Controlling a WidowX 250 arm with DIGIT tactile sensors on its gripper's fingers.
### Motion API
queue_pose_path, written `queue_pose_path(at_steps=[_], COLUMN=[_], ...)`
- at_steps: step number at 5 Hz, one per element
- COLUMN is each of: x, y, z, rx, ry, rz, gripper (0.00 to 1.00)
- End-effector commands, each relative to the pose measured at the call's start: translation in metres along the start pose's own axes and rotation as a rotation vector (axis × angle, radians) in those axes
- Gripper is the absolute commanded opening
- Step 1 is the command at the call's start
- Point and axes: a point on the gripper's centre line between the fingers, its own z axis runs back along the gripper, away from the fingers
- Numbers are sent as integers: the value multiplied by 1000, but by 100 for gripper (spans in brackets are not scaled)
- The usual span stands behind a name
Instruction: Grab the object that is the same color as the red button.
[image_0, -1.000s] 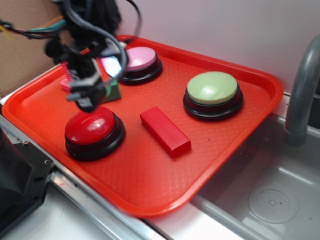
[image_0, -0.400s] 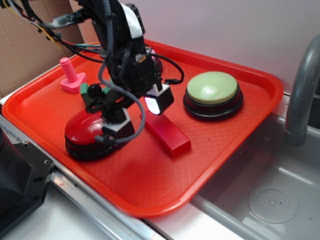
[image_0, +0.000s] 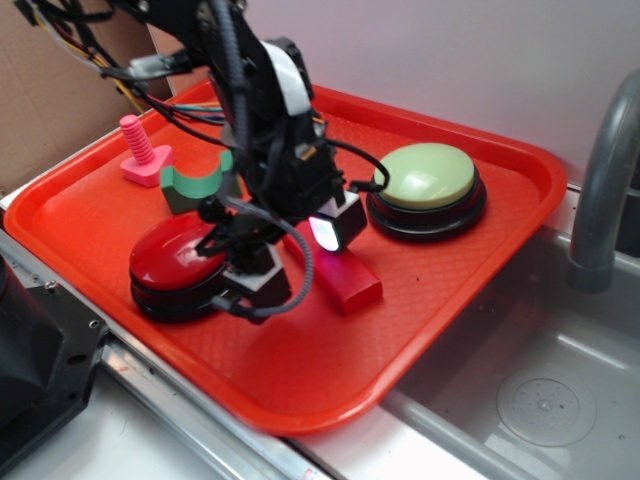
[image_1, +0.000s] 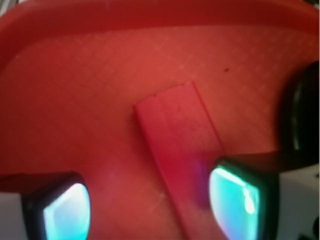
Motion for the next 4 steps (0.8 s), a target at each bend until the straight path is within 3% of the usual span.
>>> queue_pose_path(at_steps=[1, 2, 3, 4], x=[6, 5, 3, 0], y=[-1, -3, -6, -10], z=[-5, -3, 0, 15], rx=[1, 6, 15, 53], ry=[-12, -9, -21, -48], rz=[-22, -27, -26, 10], gripper=[100, 100, 0, 0])
